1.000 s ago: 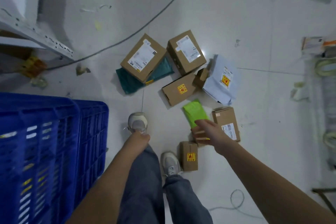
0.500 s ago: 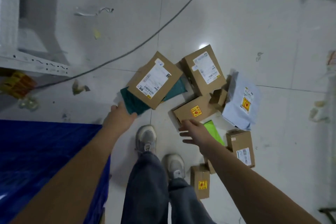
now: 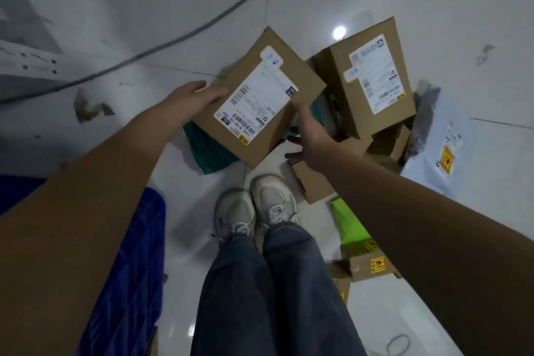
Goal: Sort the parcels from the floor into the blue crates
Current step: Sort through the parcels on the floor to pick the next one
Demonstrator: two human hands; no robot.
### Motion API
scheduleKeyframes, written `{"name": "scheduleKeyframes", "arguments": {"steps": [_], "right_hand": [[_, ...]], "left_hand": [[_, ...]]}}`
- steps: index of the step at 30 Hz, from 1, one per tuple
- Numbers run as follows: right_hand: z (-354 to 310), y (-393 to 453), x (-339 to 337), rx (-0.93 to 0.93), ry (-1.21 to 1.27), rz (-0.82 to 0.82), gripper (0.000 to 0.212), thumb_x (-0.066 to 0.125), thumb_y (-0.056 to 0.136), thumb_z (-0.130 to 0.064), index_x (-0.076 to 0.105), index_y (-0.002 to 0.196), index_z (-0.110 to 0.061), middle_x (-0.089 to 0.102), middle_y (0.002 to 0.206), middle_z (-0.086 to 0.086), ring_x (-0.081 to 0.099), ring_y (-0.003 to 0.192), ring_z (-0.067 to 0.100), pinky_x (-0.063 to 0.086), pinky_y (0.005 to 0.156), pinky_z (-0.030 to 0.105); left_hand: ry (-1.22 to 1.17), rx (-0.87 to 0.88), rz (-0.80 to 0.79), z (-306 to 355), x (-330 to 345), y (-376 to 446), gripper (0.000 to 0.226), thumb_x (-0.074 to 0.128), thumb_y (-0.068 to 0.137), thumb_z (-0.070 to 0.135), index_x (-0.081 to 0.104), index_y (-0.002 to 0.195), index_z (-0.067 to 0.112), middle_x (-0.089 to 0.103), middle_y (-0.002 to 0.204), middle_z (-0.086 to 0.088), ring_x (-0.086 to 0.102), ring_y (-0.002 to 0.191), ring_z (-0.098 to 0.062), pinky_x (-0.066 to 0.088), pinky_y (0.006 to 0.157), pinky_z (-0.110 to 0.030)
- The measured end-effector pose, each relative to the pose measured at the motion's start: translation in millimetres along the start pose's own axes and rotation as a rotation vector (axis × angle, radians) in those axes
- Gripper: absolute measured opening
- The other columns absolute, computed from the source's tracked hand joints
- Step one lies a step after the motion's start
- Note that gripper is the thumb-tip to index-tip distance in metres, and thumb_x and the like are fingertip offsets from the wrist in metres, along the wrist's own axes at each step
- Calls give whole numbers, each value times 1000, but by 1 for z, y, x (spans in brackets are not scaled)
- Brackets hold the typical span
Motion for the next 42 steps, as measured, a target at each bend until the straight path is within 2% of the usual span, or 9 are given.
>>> {"name": "scheduleKeyframes", "arguments": {"steps": [11,14,18,23,28,33,36,40,42], "right_hand": [[-2,-10,19,-298,28,-54,75,58,91,-26,8,148,-19,48,132,5,52,110,19,43,92,31],[1,-19,14,-342,45,-49,74,62,89,-24,15,146,-20,56,119,-3,58,100,14,49,96,37],[7,-52,2,-377,67,-84,54,61,90,-24,30,134,-28,56,104,-15,57,92,2,49,78,20],[14,-114,-27,-458,-5,-78,53,63,88,-19,40,135,-26,62,111,-15,60,98,-2,51,86,20],[-1,-189,-39,-557,-5,-149,55,62,88,-10,39,135,-29,62,107,-20,62,88,-15,50,71,7],[-35,-271,-39,-646,-69,-226,79,78,73,-28,35,139,-39,65,106,-27,62,98,-10,55,85,21],[-63,-322,-36,-704,-121,-284,86,73,58,-47,37,136,-46,62,122,-15,61,110,4,54,88,24],[-93,-383,-27,-765,-147,-345,56,67,54,-54,50,106,-67,68,111,-20,64,105,11,55,78,32],[-107,-410,-21,-823,-185,-363,82,75,40,-68,47,118,-61,69,110,-19,65,103,10,52,80,33]], "left_hand": [[-185,13,-134,-22,39,-20,77,68,57,70,56,120,28,68,114,3,62,108,-19,44,103,-41],[-310,6,-20,-32,43,-31,54,68,71,58,51,110,25,66,106,5,62,96,-10,49,86,-27],[-395,55,184,-25,49,-66,40,67,82,38,41,104,17,57,104,1,58,81,-6,48,52,-17],[-498,73,124,-11,51,-115,39,64,86,29,37,112,16,58,95,6,58,77,-4,49,52,-14],[-454,202,73,21,35,-187,48,65,85,27,35,122,22,55,98,17,60,76,5,44,50,-3],[-533,292,128,50,-4,-275,66,71,58,56,43,117,62,54,129,8,59,112,-10,50,94,-35],[-607,388,221,71,-32,-334,62,72,61,54,45,117,61,57,128,9,60,112,-10,53,85,-29],[-629,577,392,97,-66,-414,76,74,57,62,41,125,58,51,128,14,57,106,5,53,71,-10],[-663,640,451,100,-80,-448,76,67,54,64,39,124,61,51,129,14,56,108,7,52,71,-8]]}}
Point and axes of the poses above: each hand's wrist, its own y-axis towards the middle knuckle, its own x-axis out of the palm, z = x × y, the point moved 8 cm from there along y, towards the middle knuckle
